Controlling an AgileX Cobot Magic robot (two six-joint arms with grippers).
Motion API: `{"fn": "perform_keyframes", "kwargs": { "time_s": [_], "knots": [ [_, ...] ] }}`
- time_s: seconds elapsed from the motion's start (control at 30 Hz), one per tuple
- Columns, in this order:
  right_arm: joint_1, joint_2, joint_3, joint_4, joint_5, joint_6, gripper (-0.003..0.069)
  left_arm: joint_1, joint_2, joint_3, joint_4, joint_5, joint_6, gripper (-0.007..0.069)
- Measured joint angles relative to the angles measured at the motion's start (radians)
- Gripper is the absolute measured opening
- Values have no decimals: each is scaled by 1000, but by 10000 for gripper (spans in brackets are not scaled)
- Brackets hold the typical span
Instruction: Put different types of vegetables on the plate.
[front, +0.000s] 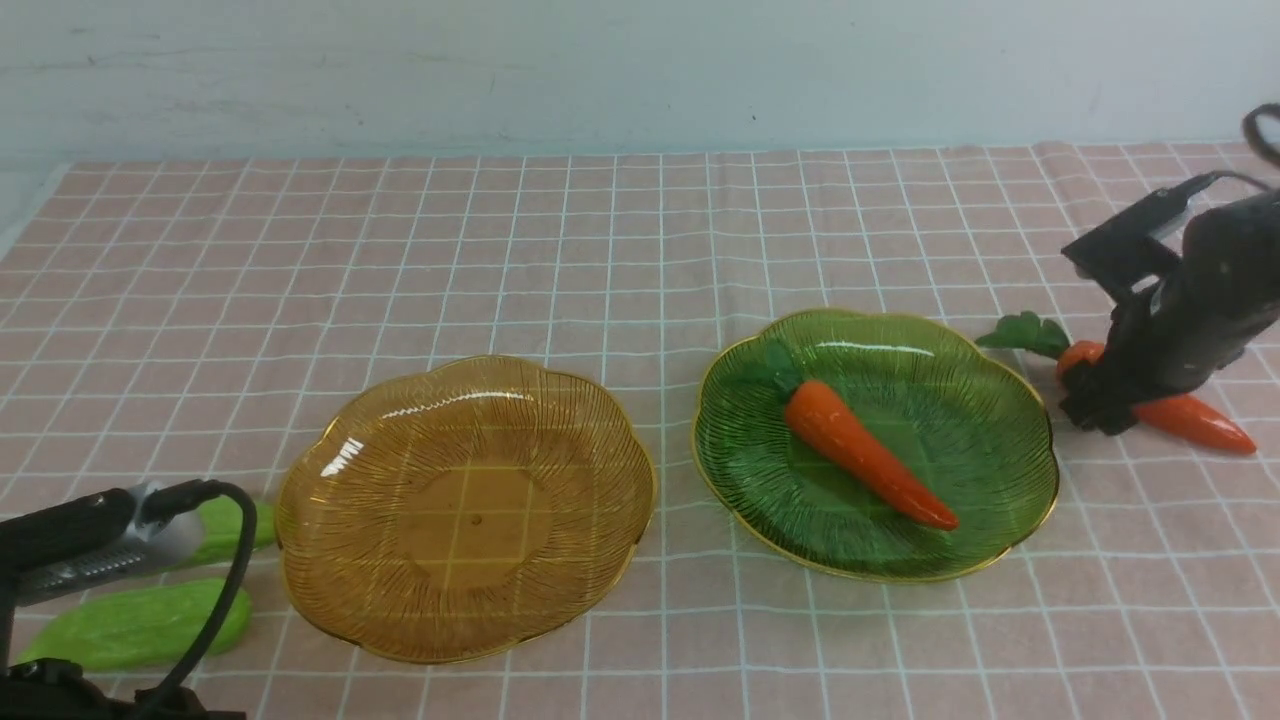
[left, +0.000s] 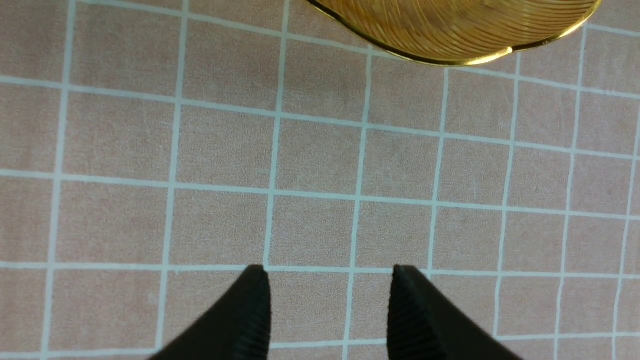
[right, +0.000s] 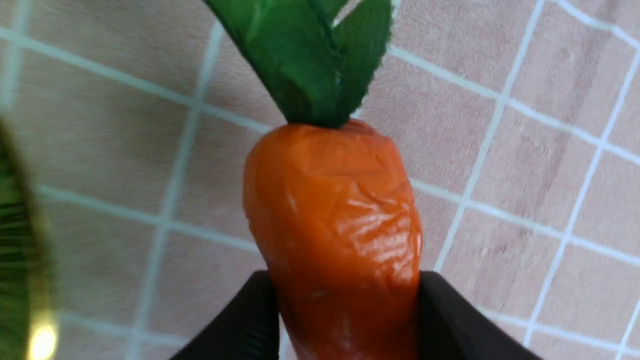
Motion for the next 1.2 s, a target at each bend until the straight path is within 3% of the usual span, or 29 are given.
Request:
{"fn": "perform_keyframes", "kwargs": {
  "time_s": [0.13,0.27,0.4,0.47,0.57,0.67,0.8,0.93,1.2],
  "knots": [
    [18,-74,-127,300,242,-9,316,0,0,0,9,-4,0,304],
    [88,-70,-144,551,299,-61,316,0,0,0,44,-24,-1,304],
    [173,-20,-144,536,265,-70,316,0,0,0,110,-82,-38,317],
    [199,0,-144,486,242,-69,363,0,4,0,160,-110,-74,347],
    [205,5,-144,425,243,-28,539,0,33,-2,221,-124,-119,401],
    [206,5,-167,374,314,30,670,2,90,-5,263,-149,-177,485],
    [206,-9,-199,343,326,82,689,12,200,-5,397,-223,-242,535],
    [206,-37,-202,341,331,101,678,12,291,-6,562,-342,-267,535],
    [206,-38,-202,340,333,105,608,12,460,-29,704,-479,-230,535]
  ]
}}
